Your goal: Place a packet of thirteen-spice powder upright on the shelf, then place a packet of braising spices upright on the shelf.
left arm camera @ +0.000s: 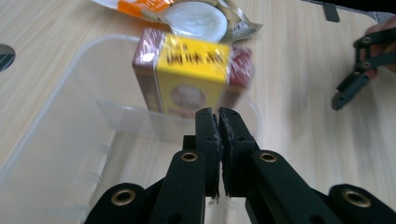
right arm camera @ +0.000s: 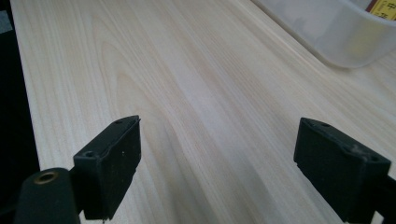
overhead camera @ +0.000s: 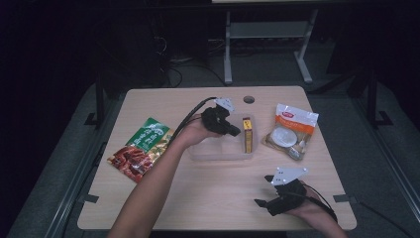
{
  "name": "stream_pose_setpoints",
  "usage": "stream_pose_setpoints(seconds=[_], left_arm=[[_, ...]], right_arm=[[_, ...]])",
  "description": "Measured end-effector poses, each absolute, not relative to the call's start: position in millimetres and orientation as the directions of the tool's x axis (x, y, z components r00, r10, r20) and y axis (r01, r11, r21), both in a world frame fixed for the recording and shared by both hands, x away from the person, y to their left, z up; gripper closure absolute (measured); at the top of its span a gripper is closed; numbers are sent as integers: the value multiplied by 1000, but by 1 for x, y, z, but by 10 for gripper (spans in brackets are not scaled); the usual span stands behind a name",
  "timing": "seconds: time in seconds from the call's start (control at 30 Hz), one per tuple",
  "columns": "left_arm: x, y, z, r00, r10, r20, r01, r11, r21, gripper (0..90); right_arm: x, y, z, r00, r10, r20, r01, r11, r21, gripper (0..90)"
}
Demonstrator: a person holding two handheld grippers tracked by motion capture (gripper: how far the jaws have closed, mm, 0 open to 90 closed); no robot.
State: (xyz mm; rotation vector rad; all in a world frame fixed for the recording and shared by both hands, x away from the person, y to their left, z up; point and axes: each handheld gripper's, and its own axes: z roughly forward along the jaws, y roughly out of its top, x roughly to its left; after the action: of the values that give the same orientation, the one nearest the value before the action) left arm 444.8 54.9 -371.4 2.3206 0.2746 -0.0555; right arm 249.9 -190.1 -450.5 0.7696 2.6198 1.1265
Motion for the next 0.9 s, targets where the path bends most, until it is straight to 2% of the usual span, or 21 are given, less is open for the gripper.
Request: stream_pose_setpoints(seconds=[0.17, 0.37, 0.9], left_arm=[[430, 71, -369, 974, 194, -119, 221, -670, 709, 853], [408, 90, -371, 968, 211, -139, 247, -669, 701, 895], [342, 135, -385, 953, 264, -148, 289, -649, 704, 877]], right_arm=[[251, -190, -452, -845, 533, 34, 392, 576, 717, 144], [252, -192, -452, -840, 540, 50, 406, 565, 718, 144], [252, -190, -454, -840, 540, 48, 408, 572, 712, 144]])
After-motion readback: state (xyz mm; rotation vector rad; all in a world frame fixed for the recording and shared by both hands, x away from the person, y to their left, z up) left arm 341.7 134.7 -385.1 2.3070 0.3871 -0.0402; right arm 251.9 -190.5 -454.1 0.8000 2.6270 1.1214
